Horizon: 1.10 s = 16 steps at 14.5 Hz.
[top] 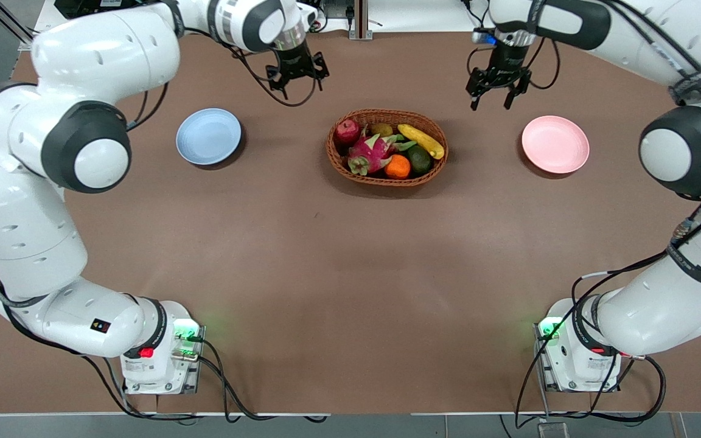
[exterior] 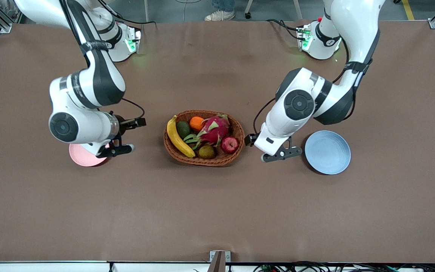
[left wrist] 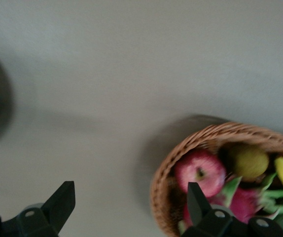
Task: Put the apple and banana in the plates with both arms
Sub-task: 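Reach both grippers toward the fruit basket, right to banana, left to apple, then lower the right gripper onto the banana while the left gripper grasps the apple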
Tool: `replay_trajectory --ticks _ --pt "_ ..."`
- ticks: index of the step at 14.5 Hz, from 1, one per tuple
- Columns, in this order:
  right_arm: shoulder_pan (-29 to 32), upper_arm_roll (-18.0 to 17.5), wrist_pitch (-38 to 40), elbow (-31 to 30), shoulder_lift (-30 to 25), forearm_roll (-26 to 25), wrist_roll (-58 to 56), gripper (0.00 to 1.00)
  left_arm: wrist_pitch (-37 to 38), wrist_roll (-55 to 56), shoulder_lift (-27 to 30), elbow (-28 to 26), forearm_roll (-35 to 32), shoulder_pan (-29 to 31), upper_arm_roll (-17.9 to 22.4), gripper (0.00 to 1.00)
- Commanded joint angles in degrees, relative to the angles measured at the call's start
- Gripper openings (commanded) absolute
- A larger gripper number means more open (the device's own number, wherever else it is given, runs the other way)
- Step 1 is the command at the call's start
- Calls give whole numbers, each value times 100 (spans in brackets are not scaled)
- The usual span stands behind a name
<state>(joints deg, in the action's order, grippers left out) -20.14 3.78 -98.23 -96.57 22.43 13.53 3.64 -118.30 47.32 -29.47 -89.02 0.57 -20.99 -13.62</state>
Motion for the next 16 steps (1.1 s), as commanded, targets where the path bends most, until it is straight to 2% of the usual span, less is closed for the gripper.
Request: replay_trajectory --ticks 1,3,6,10,12,14,16 --pt "-436 52 -301 15 156 159 705 100 -403 662 -260 113 232 -221 26 100" --pt "-884 61 -512 15 261 159 1365 99 -606 1172 -461 131 285 -344 26 100" --pt "-1061 61 -460 6 376 133 1508 93 -773 1823 -822 429 268 -633 35 100" --pt "-1097 61 -451 6 385 124 1787 83 -948 1930 -1043 526 285 -678 35 100" --pt "-1272 61 -443 6 402 133 2533 81 -984 1957 -1122 526 286 -713 35 100" --pt "-1387 52 -460 15 455 141 3227 73 -1063 2053 -1227 526 286 -713 35 100" --pt "-1422 52 -443 15 525 141 3397 73 -1230 2071 -1280 518 286 -731 35 100"
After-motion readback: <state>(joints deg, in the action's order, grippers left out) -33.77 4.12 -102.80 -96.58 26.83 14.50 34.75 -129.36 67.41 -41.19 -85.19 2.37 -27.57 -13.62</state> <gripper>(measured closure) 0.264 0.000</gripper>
